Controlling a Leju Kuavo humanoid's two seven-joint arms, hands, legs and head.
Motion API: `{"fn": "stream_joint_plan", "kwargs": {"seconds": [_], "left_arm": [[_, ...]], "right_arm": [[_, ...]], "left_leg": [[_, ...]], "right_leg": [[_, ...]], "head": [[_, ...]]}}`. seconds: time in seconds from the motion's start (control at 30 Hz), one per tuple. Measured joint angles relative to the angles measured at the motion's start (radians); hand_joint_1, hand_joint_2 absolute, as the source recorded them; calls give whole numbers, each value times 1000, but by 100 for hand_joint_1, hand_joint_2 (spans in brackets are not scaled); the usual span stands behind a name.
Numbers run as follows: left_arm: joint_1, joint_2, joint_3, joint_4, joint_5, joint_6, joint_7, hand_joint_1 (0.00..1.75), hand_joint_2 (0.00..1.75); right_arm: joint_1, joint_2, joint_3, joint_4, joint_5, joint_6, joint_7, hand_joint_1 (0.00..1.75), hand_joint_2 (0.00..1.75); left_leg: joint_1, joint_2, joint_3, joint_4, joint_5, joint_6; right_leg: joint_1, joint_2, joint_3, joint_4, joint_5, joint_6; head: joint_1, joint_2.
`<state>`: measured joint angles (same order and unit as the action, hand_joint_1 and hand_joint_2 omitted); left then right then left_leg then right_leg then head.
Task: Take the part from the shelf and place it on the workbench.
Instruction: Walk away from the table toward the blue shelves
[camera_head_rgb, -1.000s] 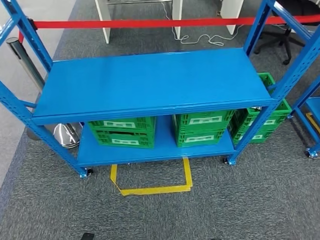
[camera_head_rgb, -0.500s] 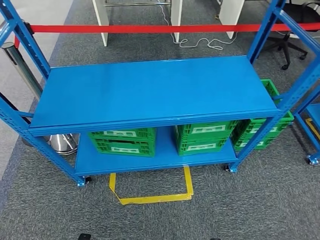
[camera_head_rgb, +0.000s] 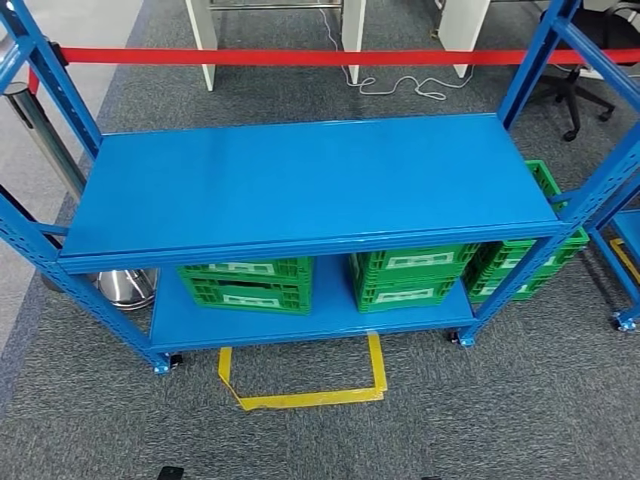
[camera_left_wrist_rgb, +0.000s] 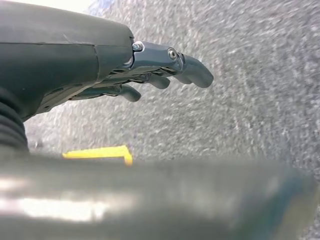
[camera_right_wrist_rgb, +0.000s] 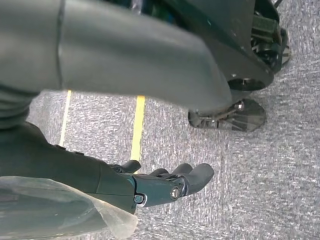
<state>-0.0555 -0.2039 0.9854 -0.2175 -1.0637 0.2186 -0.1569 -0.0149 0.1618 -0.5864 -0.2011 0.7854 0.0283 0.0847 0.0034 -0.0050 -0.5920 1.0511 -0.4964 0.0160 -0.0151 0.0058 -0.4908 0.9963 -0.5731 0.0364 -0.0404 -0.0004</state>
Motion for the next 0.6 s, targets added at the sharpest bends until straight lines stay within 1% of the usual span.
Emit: {"fn": "stream_joint_plan", "kwargs": {"seconds": [0.2,0.3,0.33,0.43,0.6], "left_arm": [[19,23,-86,-3,123,-26,22,0,175],[30,36,-143,-7,191,-40,33,0,44],[35,40,-164,-10,215,-45,36,0,0],[47,53,-227,-18,286,-59,46,0,0],[69,74,-331,-35,400,-82,61,0,0]], "right_arm": [[15,-15,42,-9,-88,-7,-4,0,175],[24,-25,74,-17,-139,-9,-9,0,175],[28,-29,86,-21,-157,-9,-11,0,131],[39,-39,122,-32,-209,-12,-17,0,0],[57,-55,182,-51,-293,-14,-27,0,0]], "left_leg": [[0,0,7,-5,0,0],[1,0,9,-6,1,-1],[1,0,9,-7,1,-1],[1,0,10,-7,1,-1],[1,0,10,-8,1,-1]], "right_leg": [[0,0,5,0,0,0],[1,0,5,0,-1,-1],[1,0,5,0,-1,-1],[1,0,6,0,-2,-2],[1,0,6,0,-2,-3]], "head": [[0,0],[0,0],[0,0],[0,0],[0,0]]}}
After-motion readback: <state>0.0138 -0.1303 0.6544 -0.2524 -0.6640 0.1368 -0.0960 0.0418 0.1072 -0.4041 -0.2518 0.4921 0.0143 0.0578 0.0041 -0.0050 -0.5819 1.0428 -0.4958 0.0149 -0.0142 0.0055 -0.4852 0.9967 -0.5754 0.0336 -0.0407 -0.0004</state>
